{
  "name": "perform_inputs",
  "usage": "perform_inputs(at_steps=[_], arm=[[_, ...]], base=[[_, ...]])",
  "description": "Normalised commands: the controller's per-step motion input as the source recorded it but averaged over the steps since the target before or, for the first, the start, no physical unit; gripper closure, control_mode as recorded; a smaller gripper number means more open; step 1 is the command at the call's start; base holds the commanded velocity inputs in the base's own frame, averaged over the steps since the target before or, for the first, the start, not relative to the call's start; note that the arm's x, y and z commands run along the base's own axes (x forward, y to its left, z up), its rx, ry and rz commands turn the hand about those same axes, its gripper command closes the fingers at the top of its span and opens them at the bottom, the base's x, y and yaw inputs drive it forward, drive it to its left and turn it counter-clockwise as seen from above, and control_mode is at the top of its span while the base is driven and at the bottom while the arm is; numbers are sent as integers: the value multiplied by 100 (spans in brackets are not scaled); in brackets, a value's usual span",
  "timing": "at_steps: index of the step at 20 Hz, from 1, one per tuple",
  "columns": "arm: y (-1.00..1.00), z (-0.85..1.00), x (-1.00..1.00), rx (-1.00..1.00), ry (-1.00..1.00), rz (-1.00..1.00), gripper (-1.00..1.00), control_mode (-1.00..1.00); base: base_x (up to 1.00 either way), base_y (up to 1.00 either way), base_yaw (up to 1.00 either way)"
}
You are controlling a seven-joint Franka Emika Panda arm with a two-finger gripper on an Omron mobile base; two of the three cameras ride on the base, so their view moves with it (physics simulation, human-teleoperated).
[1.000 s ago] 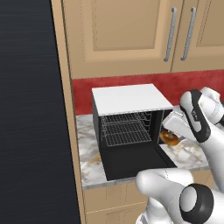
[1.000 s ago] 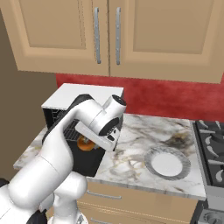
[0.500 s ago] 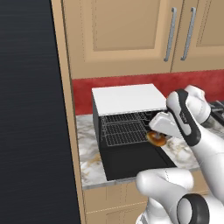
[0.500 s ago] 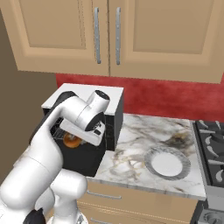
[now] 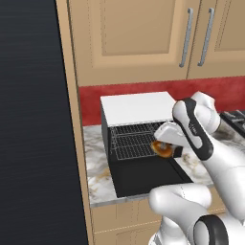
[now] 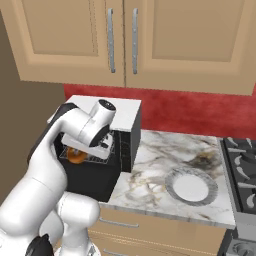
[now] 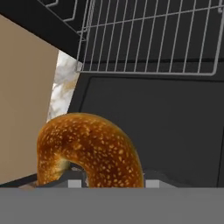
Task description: Pick up the bagel from the plate, place it on the toaster oven rack, close the door, and set the timer.
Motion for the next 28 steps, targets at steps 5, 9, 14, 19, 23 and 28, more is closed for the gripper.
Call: perform_inputs(at_steps=[5, 9, 14, 19, 23, 28], arm=[[13, 0, 39, 0, -4, 2, 100, -100], [5, -3, 32, 0, -5, 0, 100, -100], [0, -17, 9, 0, -8, 0, 100, -100], [0, -31, 0, 0, -11, 0, 100, -100], [0, -22, 0, 3, -12, 0, 100, -100], [6, 0, 12, 7, -11, 0, 100, -100]], base=[[0, 0, 0], [0, 0, 0], [0, 0, 0], [0, 0, 0], [0, 0, 0], [0, 0, 0]])
